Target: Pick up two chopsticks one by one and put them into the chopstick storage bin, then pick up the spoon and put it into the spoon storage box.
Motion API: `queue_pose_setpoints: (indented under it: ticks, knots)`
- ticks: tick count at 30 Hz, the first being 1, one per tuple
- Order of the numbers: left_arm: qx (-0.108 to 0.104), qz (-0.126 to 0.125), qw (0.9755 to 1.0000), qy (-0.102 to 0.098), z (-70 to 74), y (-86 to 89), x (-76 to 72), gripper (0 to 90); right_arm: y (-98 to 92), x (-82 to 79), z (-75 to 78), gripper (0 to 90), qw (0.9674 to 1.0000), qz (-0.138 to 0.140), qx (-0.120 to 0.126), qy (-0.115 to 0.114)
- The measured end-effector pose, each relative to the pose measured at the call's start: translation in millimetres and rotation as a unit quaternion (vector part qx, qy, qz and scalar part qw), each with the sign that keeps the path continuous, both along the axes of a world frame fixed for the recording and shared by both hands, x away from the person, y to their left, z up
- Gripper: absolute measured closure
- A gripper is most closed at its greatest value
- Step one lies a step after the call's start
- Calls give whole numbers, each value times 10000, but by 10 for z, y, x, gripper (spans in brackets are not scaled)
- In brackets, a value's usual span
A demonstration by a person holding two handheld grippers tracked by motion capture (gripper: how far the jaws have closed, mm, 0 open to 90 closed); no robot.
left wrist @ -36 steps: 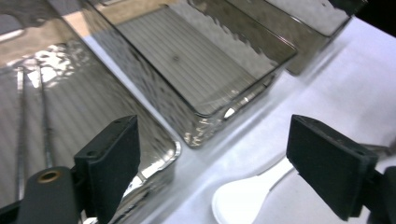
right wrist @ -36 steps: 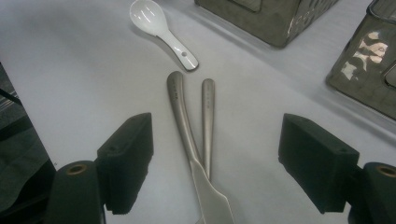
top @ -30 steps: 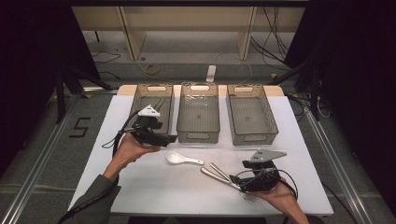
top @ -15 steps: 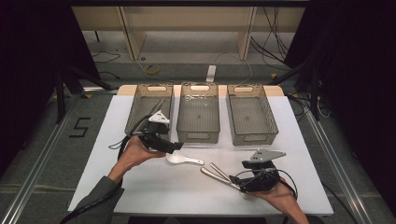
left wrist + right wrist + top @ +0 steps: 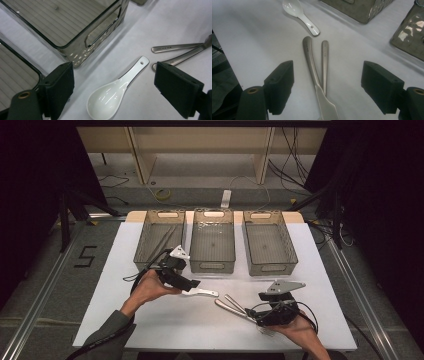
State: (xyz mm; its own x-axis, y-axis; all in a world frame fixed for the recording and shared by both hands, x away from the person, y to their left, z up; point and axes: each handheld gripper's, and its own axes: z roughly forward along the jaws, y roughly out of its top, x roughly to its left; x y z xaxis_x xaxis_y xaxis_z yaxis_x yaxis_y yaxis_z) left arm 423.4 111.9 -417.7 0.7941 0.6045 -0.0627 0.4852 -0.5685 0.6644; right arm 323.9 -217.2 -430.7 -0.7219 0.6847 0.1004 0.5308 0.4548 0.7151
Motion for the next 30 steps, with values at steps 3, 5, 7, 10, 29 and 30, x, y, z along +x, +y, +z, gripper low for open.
queue_pose_setpoints:
  ticks: [3, 5, 7, 10, 29, 30]
  knots:
    - [103, -72, 9999, 42, -35, -37, -1, 160, 1, 0, -2, 273, 10000, 1, -3, 6]
    - [128, -82, 9999, 57, -58, -58, 1, 160, 0, -2, -3, 273, 10000, 9, -4, 5]
    - [158, -83, 9998, 77, -87, -78, 3, 160, 0, -3, -3, 273, 10000, 14, -6, 13]
    - [282, -160, 9994, 94, -134, -114, -4, 160, 8, 0, -6, 272, 10000, 30, -10, 29]
    - [871, -692, 9936, 217, -324, -298, 51, 298, 36, -14, -16, 269, 9999, 71, -96, 31]
    - [882, -703, 9933, 244, -332, -312, 53, 307, 37, -13, -17, 269, 9999, 69, -99, 35]
